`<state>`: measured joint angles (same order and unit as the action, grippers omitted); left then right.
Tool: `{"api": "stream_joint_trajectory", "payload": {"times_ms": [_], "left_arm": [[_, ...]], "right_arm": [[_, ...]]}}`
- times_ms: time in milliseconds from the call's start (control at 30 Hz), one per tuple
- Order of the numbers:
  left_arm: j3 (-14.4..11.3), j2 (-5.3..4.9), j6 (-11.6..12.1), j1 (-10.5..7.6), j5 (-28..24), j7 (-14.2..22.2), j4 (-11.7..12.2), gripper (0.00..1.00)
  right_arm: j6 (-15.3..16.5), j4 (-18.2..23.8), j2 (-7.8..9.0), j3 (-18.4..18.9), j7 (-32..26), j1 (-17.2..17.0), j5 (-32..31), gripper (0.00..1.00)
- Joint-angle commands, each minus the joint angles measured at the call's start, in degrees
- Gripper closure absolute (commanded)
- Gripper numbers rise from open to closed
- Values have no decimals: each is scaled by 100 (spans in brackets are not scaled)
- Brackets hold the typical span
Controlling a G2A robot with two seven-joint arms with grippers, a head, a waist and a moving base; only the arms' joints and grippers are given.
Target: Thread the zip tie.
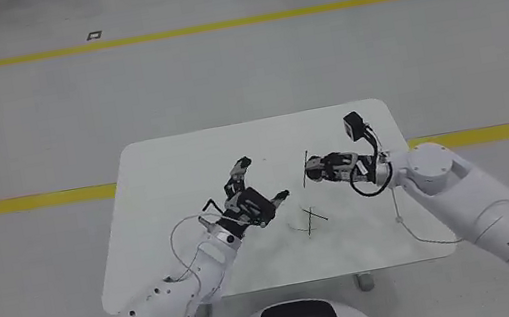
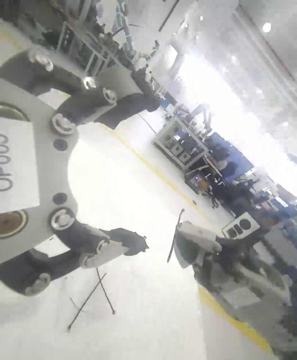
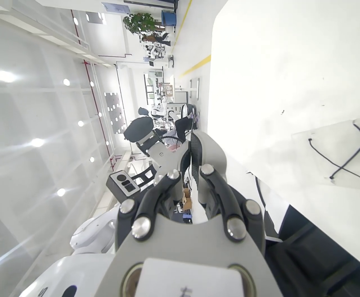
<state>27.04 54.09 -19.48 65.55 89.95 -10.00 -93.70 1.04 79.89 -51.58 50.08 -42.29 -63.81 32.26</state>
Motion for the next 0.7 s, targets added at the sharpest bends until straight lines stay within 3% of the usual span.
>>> {"api": "stream_joint_trajectory", "payload": {"times_ms": [0,167,267,300,400,433,667], "left_arm": [[-77,-16,0,-70,0,33,9,0],[-100,-17,81,-101,0,-22,16,0],[-340,-61,265,-353,0,-266,117,0],[-493,-84,293,-497,0,-298,165,0],[-1352,-162,0,-1235,0,-384,351,0],[-1536,-172,0,-1399,0,-394,376,0],[-1526,-168,58,-1381,0,-391,375,0]], "right_arm": [[-7,-1,-1,3,7,0,2,100],[-7,-1,-1,3,7,0,2,100],[-38,95,-21,1,148,-59,-34,100],[-81,127,-31,1,190,-68,-44,100],[-258,198,-75,-16,267,-68,-6,100],[-275,199,-79,-17,266,-62,-7,100],[-275,199,-79,-17,266,-62,-7,100]]}}
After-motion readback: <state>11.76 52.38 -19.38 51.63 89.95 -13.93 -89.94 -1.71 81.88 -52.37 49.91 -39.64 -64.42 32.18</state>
